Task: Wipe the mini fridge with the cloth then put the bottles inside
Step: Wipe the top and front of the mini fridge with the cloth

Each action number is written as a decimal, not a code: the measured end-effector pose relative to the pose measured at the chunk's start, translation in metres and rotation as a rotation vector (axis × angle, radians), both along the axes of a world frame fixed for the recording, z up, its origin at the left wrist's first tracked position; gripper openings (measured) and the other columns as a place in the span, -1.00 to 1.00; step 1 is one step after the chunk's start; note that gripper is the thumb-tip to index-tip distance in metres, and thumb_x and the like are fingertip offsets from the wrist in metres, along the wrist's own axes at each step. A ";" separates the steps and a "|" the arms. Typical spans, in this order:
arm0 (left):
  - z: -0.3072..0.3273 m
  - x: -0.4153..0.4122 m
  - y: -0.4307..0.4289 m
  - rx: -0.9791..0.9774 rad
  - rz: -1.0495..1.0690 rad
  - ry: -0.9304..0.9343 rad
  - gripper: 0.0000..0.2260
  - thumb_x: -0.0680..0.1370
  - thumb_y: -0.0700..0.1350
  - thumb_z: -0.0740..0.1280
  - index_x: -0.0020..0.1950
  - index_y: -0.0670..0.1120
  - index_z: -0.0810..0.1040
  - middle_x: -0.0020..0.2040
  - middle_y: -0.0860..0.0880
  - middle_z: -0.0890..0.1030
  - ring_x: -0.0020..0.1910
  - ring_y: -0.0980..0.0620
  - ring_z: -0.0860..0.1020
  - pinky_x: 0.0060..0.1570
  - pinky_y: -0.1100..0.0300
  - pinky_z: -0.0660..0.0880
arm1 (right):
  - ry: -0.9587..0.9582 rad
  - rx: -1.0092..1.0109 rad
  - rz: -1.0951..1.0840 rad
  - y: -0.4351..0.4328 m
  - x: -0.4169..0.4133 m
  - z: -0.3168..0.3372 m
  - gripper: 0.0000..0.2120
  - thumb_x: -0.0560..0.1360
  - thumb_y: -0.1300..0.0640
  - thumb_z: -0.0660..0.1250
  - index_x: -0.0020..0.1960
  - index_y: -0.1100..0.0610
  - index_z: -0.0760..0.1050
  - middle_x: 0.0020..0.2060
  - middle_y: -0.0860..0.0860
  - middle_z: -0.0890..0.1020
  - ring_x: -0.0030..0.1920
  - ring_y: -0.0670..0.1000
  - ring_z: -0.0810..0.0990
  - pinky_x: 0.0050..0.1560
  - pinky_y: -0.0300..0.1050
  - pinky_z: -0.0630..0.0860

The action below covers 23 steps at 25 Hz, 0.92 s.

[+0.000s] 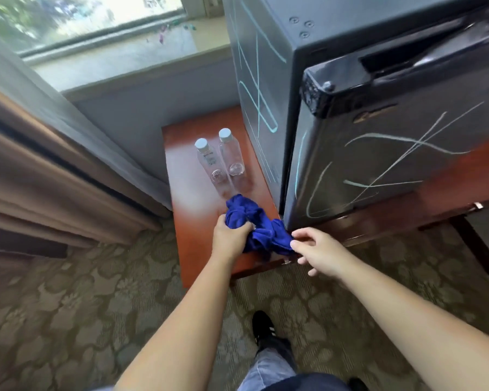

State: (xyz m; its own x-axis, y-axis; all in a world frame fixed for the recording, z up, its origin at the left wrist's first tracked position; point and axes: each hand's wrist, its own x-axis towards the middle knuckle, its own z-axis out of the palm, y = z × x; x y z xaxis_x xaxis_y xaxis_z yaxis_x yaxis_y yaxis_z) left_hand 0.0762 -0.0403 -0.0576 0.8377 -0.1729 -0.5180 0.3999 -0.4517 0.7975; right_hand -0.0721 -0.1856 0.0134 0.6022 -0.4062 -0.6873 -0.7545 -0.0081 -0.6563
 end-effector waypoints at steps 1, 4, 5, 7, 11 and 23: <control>0.013 -0.017 -0.003 -0.083 0.046 0.003 -0.70 0.28 -0.13 0.53 -0.03 -0.01 0.59 -0.18 0.01 0.71 -0.18 -0.01 0.67 -0.14 0.13 0.60 | -0.026 0.000 0.019 -0.003 -0.009 0.006 -0.62 0.59 0.06 0.35 0.39 0.00 0.46 0.15 0.04 0.63 -0.06 0.02 0.66 -0.22 -0.06 0.63; 0.052 -0.066 -0.024 -0.255 0.108 -0.015 -0.66 0.26 -0.12 0.52 0.02 -0.02 0.63 -0.09 -0.06 0.74 -0.19 0.02 0.69 -0.12 0.09 0.64 | -0.117 -0.018 0.104 -0.013 -0.043 0.017 -0.39 0.53 0.03 0.45 0.52 -0.05 0.31 0.24 0.03 0.53 -0.07 -0.01 0.62 -0.20 -0.06 0.63; 0.068 -0.083 -0.032 -0.281 0.119 -0.036 -0.66 0.28 -0.11 0.52 0.03 -0.01 0.63 -0.08 -0.07 0.74 -0.19 0.02 0.70 -0.16 0.10 0.64 | -0.148 -0.029 0.149 -0.018 -0.058 0.019 -0.31 0.50 0.01 0.48 0.55 -0.07 0.27 0.27 0.02 0.50 -0.07 -0.03 0.62 -0.17 -0.05 0.64; 0.103 -0.124 -0.047 -0.337 0.139 -0.066 -0.69 0.33 -0.12 0.53 0.05 0.00 0.60 -0.11 -0.06 0.73 -0.24 0.04 0.70 -0.30 0.16 0.61 | -0.200 -0.053 0.226 -0.032 -0.094 0.025 -0.19 0.45 -0.04 0.53 0.58 -0.11 0.20 0.37 0.02 0.46 0.12 0.04 0.64 0.06 0.04 0.65; 0.175 -0.193 -0.085 -0.434 0.015 -0.198 -0.70 0.38 -0.18 0.56 0.06 -0.05 0.58 -0.10 -0.11 0.73 -0.19 -0.01 0.71 -0.23 0.15 0.64 | -0.302 -0.149 0.277 -0.074 -0.156 0.052 -0.12 0.40 -0.12 0.55 0.59 -0.12 0.17 0.45 0.01 0.45 0.34 0.04 0.55 0.30 0.02 0.53; 0.333 -0.230 -0.138 -0.731 -0.357 -0.621 -0.65 0.35 -0.06 0.62 0.08 0.06 0.63 0.00 -0.04 0.73 0.00 -0.02 0.71 0.03 0.10 0.63 | -0.442 -0.413 0.044 -0.193 -0.188 0.139 -0.74 0.47 -0.21 0.35 -0.03 -0.03 0.56 -0.16 -0.09 0.71 -0.05 -0.01 0.66 0.07 0.08 0.59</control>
State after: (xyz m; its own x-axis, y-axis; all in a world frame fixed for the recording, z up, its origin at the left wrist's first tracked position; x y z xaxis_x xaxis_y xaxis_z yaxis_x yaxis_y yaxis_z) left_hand -0.1542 -0.1785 0.2752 0.7598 -0.5649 0.3219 -0.2403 0.2160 0.9464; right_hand -0.2597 -0.3788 0.1528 0.8168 -0.5547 -0.1585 -0.4040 -0.3538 -0.8436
